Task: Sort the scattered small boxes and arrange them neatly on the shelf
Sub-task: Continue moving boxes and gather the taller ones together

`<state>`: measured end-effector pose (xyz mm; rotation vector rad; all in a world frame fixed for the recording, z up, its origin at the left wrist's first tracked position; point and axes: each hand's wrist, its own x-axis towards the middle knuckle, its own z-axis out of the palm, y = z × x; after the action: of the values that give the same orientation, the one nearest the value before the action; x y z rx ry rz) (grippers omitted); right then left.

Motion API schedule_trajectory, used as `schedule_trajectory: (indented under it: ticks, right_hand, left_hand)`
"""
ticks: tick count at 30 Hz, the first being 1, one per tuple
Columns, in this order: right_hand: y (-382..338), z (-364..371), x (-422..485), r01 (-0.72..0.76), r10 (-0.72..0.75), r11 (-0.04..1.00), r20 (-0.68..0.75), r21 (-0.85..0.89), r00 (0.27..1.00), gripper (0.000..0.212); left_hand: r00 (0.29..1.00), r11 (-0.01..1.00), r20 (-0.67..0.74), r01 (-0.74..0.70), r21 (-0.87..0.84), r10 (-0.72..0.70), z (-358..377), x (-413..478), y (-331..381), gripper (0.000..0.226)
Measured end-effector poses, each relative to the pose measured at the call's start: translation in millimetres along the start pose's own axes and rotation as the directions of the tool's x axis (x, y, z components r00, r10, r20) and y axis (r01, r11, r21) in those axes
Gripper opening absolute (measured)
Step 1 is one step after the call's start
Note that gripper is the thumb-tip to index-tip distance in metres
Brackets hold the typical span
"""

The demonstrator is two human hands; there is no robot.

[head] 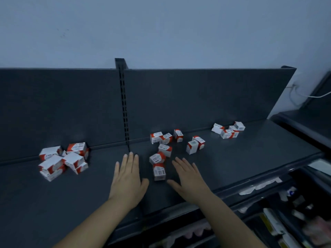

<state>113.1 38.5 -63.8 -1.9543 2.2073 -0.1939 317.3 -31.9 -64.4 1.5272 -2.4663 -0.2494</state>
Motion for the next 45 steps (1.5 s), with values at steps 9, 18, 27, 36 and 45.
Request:
schedule_trajectory:
  ticks: [9, 18, 27, 36, 45]
  right_hand:
    - [81, -13, -28, 0.076, -0.079, 0.996, 0.078, 0.038, 0.994, 0.071]
    - [70, -9, -6, 0.167, -0.176, 0.983, 0.141, 0.07, 0.974, 0.07]
    - [43, 2, 27, 0.304, -0.309, 0.948, 0.044, 0.089, 0.95, 0.054]
    - [8, -3, 95, 0.346, -0.346, 0.936, -0.015, 0.061, 0.938, 0.043]
    - [20, -7, 118, 0.265, -0.279, 0.948, 0.059, 0.178, 0.958, 0.036]
  left_hand:
    - [0.995, 0.99, 0.029, 0.1, -0.097, -0.097, 27, -15, 78, 0.079]
    - [0.985, 0.978, 0.042, 0.171, -0.122, -0.167, 31, -10, 70, 0.09]
    - [0.987, 0.908, 0.037, 0.157, -0.387, -0.155, 63, -4, 64, 0.068]
    - [0.994, 0.884, 0.088, 0.093, -0.457, -0.06, 57, 17, 40, 0.064]
    - [1.0, 0.914, -0.015, -0.014, -0.405, 0.008, 64, 27, 24, 0.042]
